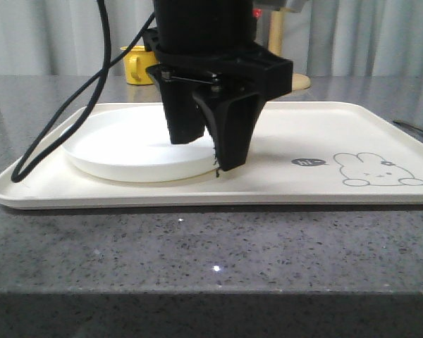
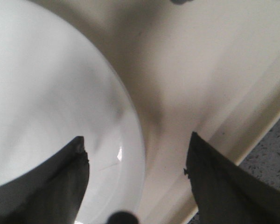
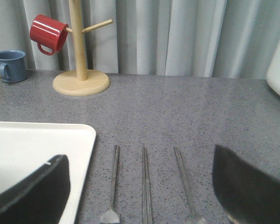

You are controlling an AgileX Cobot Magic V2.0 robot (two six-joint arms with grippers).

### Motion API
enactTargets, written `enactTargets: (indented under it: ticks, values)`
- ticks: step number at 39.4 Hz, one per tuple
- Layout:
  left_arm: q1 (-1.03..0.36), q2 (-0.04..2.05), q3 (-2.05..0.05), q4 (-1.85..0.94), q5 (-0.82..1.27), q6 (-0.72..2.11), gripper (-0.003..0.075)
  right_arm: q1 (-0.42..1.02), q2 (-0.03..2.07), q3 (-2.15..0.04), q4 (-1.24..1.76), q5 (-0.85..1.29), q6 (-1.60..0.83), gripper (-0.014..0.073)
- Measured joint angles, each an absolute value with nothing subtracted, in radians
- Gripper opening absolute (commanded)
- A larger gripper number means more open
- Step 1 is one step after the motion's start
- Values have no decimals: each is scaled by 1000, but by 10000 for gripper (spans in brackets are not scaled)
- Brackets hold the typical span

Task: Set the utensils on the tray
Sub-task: 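Lift the white plate with the left gripper and lower it onto the tray, then open the left gripper and raise it away from the plate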

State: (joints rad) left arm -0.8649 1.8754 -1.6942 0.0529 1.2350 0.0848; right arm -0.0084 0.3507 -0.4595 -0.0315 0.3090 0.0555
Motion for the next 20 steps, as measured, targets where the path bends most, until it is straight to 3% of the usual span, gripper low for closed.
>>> enactTargets:
  ticks: [5, 12, 20]
  values:
    - [-859, 1832, -1704, 55, 1235, 85, 302, -8, 351, -459, -32, 309, 55, 640]
    - [-775, 1750, -1702, 55, 1237, 85, -1, -8, 351, -459, -32, 308, 55, 640]
    - [-614, 1651, -1632, 59, 1237, 85, -18, -8, 351, -459, -32, 308, 55, 640]
